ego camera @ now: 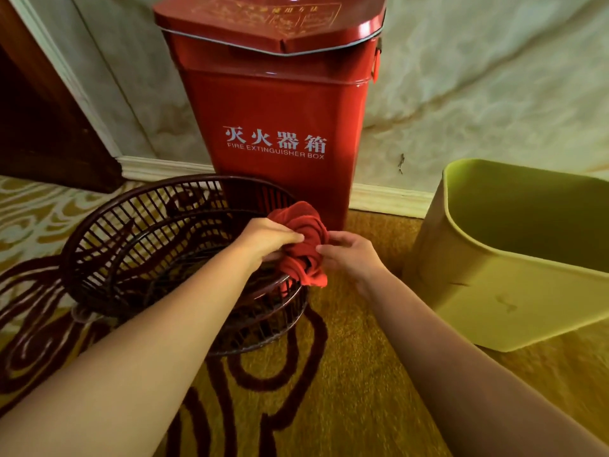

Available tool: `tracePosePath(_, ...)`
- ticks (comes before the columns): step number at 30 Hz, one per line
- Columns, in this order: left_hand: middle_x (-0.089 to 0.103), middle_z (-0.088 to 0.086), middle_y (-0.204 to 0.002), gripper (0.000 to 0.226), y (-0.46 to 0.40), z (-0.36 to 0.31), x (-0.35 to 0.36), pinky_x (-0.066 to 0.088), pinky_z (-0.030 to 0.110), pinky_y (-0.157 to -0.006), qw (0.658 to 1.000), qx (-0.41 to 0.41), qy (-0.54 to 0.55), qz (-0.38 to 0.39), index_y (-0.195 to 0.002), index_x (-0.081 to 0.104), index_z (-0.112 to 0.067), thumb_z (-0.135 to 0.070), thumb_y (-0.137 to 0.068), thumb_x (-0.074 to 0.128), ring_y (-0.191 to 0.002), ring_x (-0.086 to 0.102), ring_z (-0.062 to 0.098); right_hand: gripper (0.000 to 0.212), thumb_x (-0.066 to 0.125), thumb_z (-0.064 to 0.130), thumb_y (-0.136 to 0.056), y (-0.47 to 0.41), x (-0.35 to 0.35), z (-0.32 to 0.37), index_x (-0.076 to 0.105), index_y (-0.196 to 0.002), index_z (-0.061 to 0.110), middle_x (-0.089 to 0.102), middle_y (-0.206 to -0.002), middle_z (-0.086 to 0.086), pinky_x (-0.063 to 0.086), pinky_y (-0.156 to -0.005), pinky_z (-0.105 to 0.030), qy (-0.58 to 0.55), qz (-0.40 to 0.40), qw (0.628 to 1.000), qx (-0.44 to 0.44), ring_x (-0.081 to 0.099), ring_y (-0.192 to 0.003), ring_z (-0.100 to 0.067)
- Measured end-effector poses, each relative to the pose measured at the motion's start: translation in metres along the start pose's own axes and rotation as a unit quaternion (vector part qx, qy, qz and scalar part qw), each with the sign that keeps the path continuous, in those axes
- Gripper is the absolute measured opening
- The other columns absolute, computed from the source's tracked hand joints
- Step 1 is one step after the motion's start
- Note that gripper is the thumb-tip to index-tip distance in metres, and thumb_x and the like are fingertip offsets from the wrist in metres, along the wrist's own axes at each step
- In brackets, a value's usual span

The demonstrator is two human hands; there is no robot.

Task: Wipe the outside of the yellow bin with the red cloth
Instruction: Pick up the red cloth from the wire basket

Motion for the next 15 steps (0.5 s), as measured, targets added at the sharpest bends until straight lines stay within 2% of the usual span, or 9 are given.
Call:
tracePosePath(3, 0.064, -0.003, -0.082, 0.014, -0.001, 0.004, -0.007, 0.046, 0.011, -0.045, 1.000, 0.014, 0.021, -0.002, -0.074, 0.065, -0.018, -0.007, -0.069, 0.072, -0.074, 0.061, 0.007, 0.033, 0.068, -0.002, -0.074, 0.001, 0.002, -0.001, 0.062, -0.107, 0.001, 0.066, -0.087, -0.012, 0.055, -0.058, -0.022, -0.002, -0.002, 1.000, -0.011, 0.063, -0.065, -0.020)
tracePosePath(7, 0.066, -0.003, -0.080, 0.017, 0.008, 0.001, -0.015, 0.047, 0.012, -0.051, 0.998, 0.023, 0.055, 0.000, -0.072, 0.065, -0.021, -0.005, -0.068, 0.071, -0.072, 0.064, 0.006, 0.023, 0.064, -0.006, -0.075, 0.009, -0.001, 0.004, 0.065, -0.097, 0.001, 0.065, -0.073, -0.009, 0.054, -0.052, -0.022, -0.039, -0.007, 0.999, -0.011, 0.062, -0.056, -0.016)
tracePosePath(9, 0.070, -0.004, -0.074, 0.017, 0.015, -0.009, -0.022, 0.050, 0.013, -0.052, 0.995, 0.037, 0.090, 0.018, -0.072, 0.067, -0.020, -0.004, -0.069, 0.070, -0.064, 0.067, 0.004, 0.016, 0.063, -0.005, -0.075, 0.013, -0.006, 0.012, 0.068, -0.083, 0.009, 0.066, -0.067, -0.006, 0.049, -0.045, -0.018, -0.043, -0.003, 0.999, -0.030, 0.061, -0.052, -0.012)
tracePosePath(12, 0.072, -0.011, -0.060, 0.016, 0.035, -0.038, -0.029, 0.049, 0.012, -0.050, 0.990, 0.079, 0.097, 0.060, -0.072, 0.069, -0.023, -0.007, -0.072, 0.067, -0.058, 0.066, -0.001, 0.022, 0.061, -0.003, -0.077, 0.027, -0.018, 0.029, 0.065, -0.073, 0.019, 0.065, -0.048, 0.009, 0.037, -0.038, -0.009, -0.058, 0.013, 0.995, -0.084, 0.056, -0.040, 0.001)
tracePosePath(15, 0.070, -0.013, -0.055, 0.022, 0.066, -0.077, -0.025, 0.047, 0.012, -0.047, 0.980, 0.134, 0.089, 0.113, -0.065, 0.070, -0.025, -0.008, -0.076, 0.062, -0.053, 0.063, -0.001, 0.021, 0.060, 0.001, -0.078, 0.046, -0.036, 0.050, 0.064, -0.074, 0.021, 0.062, -0.046, 0.012, 0.034, -0.046, -0.016, -0.093, 0.033, 0.989, -0.110, 0.052, -0.042, 0.002)
Point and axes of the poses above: each hand's wrist, its own y-axis away from the middle knuckle, its own x-axis out of the palm, z = x × y, the point moved 3 cm from there along -y, towards the middle knuckle
